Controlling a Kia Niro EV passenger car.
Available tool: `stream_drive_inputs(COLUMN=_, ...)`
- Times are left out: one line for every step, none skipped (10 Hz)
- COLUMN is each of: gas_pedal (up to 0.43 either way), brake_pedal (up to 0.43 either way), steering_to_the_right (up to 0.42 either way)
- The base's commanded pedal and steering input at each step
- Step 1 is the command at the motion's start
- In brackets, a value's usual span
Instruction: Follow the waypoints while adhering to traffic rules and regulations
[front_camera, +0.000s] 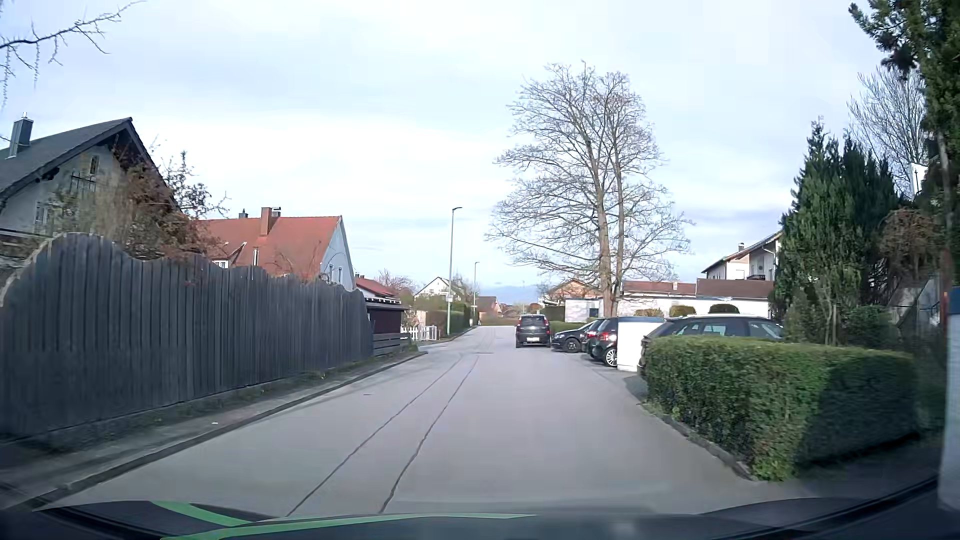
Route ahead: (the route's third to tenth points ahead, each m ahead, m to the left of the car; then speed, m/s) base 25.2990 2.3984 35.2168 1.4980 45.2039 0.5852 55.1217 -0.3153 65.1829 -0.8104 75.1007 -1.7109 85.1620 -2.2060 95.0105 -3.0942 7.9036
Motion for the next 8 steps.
stream_drive_inputs(gas_pedal=0.028, brake_pedal=0.0, steering_to_the_right=-0.014)
stream_drive_inputs(gas_pedal=0.02, brake_pedal=0.0, steering_to_the_right=-0.014)
stream_drive_inputs(gas_pedal=0.02, brake_pedal=0.0, steering_to_the_right=-0.013)
stream_drive_inputs(gas_pedal=0.02, brake_pedal=0.0, steering_to_the_right=-0.011)
stream_drive_inputs(gas_pedal=0.02, brake_pedal=0.0, steering_to_the_right=-0.008)
stream_drive_inputs(gas_pedal=0.02, brake_pedal=0.0, steering_to_the_right=-0.003)
stream_drive_inputs(gas_pedal=0.02, brake_pedal=0.0, steering_to_the_right=-0.001)
stream_drive_inputs(gas_pedal=0.02, brake_pedal=0.0, steering_to_the_right=-0.001)
